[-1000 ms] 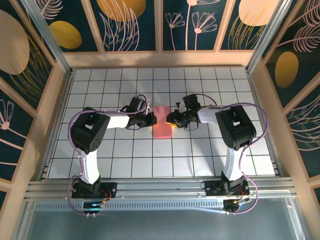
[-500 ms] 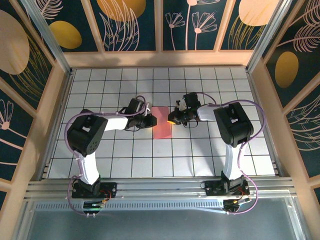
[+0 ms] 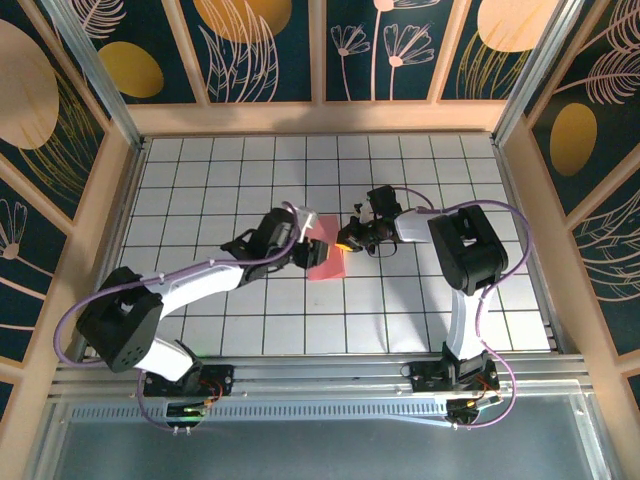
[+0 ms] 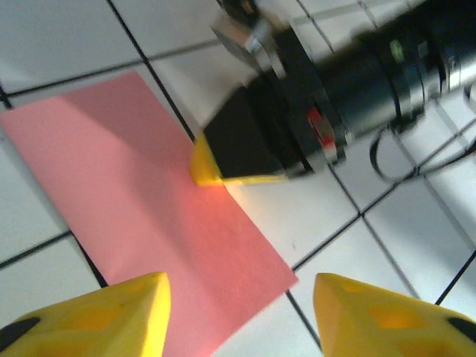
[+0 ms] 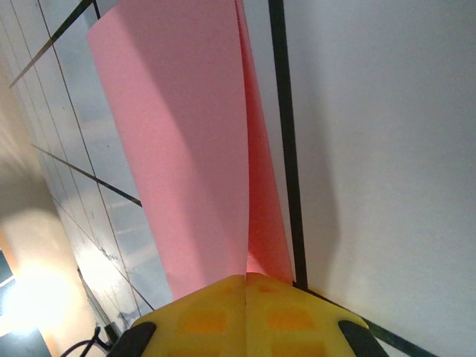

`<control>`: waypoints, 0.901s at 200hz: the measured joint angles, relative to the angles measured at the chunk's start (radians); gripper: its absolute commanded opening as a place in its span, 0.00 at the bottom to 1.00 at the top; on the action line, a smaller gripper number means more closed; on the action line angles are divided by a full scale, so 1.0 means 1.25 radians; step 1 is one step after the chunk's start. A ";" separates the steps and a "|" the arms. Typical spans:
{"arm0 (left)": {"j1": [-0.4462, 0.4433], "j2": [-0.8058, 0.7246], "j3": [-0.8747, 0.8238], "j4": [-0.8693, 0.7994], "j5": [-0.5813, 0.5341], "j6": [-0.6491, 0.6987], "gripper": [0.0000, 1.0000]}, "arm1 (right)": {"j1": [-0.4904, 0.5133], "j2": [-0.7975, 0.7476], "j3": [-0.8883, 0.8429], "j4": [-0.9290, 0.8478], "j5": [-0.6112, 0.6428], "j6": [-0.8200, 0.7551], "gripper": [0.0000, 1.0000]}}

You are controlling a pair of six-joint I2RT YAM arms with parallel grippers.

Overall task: Fold a paper plane with a square sheet of paper (fold left side to right side)
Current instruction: Fold the triangle a second time at the center of the table.

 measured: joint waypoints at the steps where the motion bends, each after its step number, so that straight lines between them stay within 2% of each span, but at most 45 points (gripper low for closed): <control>1: -0.007 0.001 0.000 -0.004 -0.005 0.005 0.57 | 0.000 -0.001 -0.001 0.000 0.000 0.001 0.00; 25: -0.103 0.042 0.020 -0.048 -0.094 0.044 0.61 | 0.000 -0.007 -0.006 0.000 0.000 0.010 0.00; 44: -0.153 0.106 0.058 -0.073 -0.149 0.067 0.65 | 0.000 -0.011 -0.008 0.000 0.000 0.011 0.00; 78: -0.187 0.204 0.132 -0.105 -0.227 0.092 0.70 | 0.000 -0.013 -0.009 0.000 0.001 0.012 0.00; 122: -0.208 0.287 0.202 -0.134 -0.320 0.106 0.70 | 0.000 -0.013 -0.009 -0.001 0.004 0.011 0.00; 150: -0.209 0.297 0.205 -0.151 -0.349 0.106 0.62 | 0.000 -0.013 -0.009 -0.001 0.015 0.011 0.00; 180: -0.209 0.296 0.205 -0.149 -0.347 0.103 0.39 | 0.000 -0.013 -0.009 -0.001 0.020 0.011 0.00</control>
